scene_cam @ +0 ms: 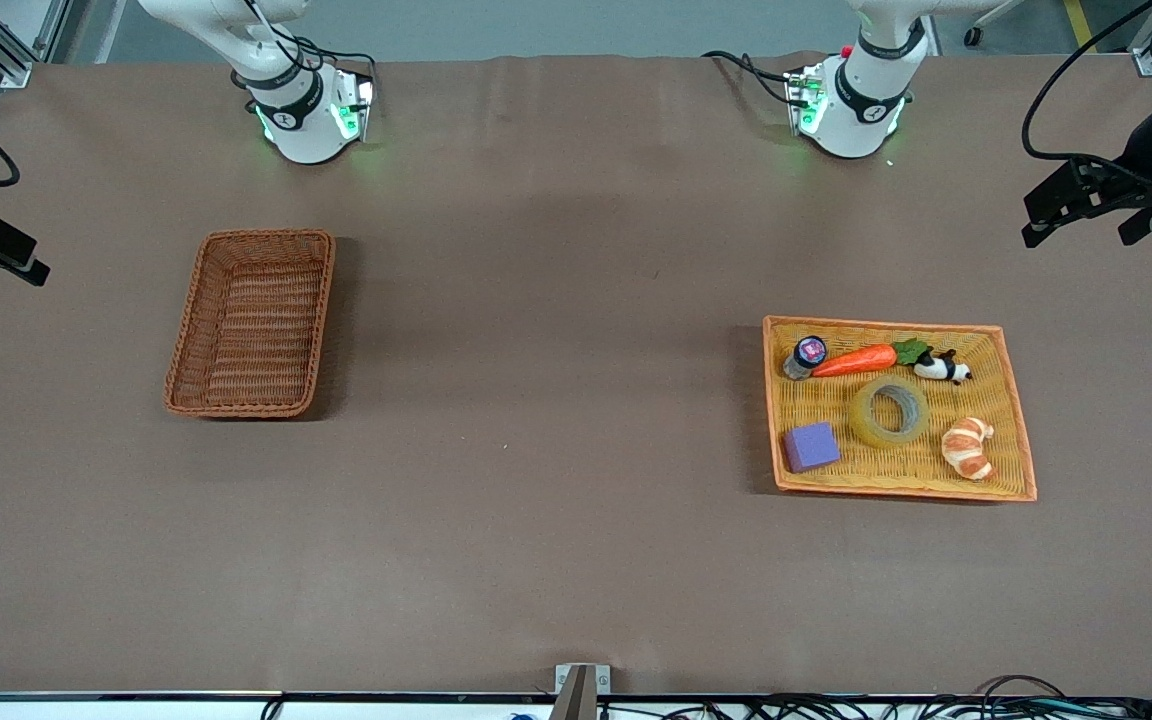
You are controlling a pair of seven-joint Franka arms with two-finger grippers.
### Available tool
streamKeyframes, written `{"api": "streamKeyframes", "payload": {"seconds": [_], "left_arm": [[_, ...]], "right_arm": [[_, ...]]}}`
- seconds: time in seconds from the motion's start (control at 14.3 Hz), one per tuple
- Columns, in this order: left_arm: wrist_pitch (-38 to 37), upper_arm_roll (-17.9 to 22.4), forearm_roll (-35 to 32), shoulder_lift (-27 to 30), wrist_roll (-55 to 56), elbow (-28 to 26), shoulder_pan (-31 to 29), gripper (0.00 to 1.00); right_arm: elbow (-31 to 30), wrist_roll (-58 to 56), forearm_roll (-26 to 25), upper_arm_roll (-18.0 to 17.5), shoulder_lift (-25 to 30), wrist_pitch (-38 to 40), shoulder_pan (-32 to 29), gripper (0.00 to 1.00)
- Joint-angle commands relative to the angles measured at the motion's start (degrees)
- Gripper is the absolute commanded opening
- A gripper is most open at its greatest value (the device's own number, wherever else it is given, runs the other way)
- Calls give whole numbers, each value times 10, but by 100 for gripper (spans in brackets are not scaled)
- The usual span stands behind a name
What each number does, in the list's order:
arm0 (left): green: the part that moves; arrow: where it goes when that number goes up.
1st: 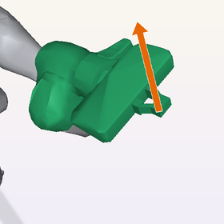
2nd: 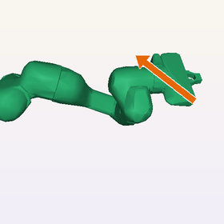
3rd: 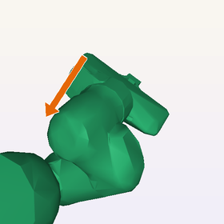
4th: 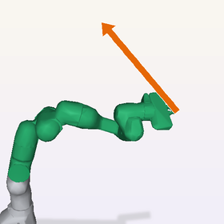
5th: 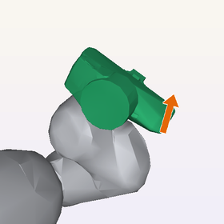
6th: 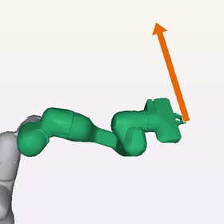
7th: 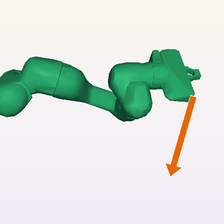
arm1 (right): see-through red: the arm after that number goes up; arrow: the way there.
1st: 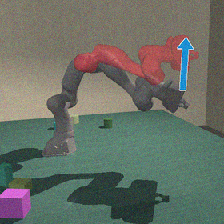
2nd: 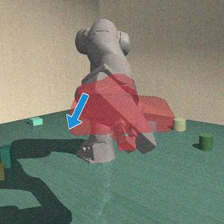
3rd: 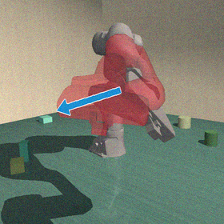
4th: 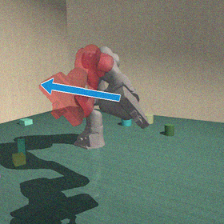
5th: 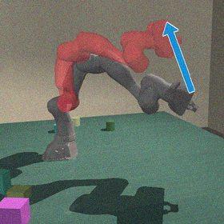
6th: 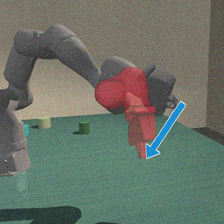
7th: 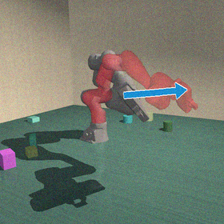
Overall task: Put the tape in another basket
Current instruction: 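Reach the left gripper down to the yellow tape roll on the tray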
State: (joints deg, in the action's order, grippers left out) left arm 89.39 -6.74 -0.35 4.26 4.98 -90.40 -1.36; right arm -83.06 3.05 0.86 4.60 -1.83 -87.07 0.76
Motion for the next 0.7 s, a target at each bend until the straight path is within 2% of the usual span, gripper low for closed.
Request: {"api": "streamKeyframes", "payload": {"seconds": [0.0,0.35,0.49,0.63], "left_arm": [[-2,2,4,5,-19,1,1,100],[7,4,3,-50,-20,6,0,100],[63,5,3,-79,-18,-29,-2,100],[159,5,-13,-97,-15,-99,-7,100]], "right_arm": [[4,-6,10,1,-1,1,-1,100],[4,-6,10,1,-1,1,-1,100],[4,-6,10,1,-1,1,-1,100],[4,-6,10,1,-1,1,-1,100]]}}
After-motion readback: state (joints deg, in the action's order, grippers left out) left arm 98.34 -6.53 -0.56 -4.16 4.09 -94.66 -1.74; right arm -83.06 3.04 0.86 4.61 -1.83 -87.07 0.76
